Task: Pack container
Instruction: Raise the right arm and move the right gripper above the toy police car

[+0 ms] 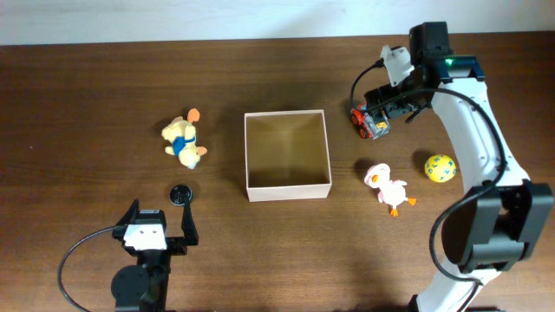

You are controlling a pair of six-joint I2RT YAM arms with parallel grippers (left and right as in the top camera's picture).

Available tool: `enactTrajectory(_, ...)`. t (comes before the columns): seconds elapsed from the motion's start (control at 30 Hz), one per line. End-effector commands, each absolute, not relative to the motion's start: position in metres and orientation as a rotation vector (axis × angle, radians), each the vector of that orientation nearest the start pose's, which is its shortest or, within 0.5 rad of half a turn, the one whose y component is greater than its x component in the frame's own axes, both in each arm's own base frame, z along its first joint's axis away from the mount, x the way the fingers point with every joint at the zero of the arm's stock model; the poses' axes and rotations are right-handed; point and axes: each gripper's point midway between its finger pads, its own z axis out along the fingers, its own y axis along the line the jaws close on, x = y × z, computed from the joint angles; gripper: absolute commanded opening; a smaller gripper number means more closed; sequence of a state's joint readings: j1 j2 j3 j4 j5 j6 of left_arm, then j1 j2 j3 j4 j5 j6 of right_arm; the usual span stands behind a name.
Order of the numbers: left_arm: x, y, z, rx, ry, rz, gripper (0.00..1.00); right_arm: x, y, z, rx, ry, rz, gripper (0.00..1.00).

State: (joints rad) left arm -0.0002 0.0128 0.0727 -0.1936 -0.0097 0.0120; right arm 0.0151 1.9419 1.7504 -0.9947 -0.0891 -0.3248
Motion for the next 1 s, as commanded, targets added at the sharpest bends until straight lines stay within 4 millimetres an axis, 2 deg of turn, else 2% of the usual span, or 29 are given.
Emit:
enactTrajectory(0.0,0.241,0.000,0.153,0.026,1.710,0.023,0.99,0.459,0.030,0.116,-0.577,2.750,0.064,0.99)
enactTrajectory(0.13,0.241,0.000,0.153,0.026,1.710,0.023,0.99,0.459,0.033,0.107,-0.583,2.766,0.070,0.99)
enactTrajectory(0.53,0.241,0.000,0.153,0.026,1.710,0.024,0.99,0.470,0.033,0.112,-0.575,2.718,0.057,0.99)
enactTrajectory(0.97,0.241,0.000,0.153,0.026,1.710,0.023,0.99,0.470,0.033,0.111,-0.564,2.722,0.059,0.99)
